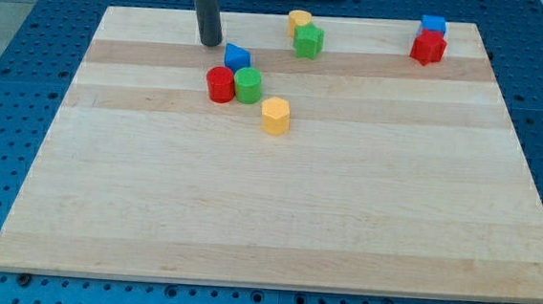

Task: Move the blue triangle along with red circle slightly down

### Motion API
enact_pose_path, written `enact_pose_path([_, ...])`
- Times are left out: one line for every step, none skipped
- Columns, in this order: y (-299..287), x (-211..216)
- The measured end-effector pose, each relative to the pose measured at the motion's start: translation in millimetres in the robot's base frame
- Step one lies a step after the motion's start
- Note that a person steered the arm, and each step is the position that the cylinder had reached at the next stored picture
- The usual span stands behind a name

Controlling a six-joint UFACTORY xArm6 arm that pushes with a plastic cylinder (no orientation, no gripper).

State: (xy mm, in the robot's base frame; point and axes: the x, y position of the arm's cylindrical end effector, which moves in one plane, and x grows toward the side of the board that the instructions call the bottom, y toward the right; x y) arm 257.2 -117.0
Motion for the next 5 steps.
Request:
enact_pose_path([35.1, 13.4])
enact_pose_path([39.4, 22.7])
enact_pose_path([39.4, 24.9])
enact_pose_path([37.7, 70.1])
enact_pose_path([37.7, 85.3])
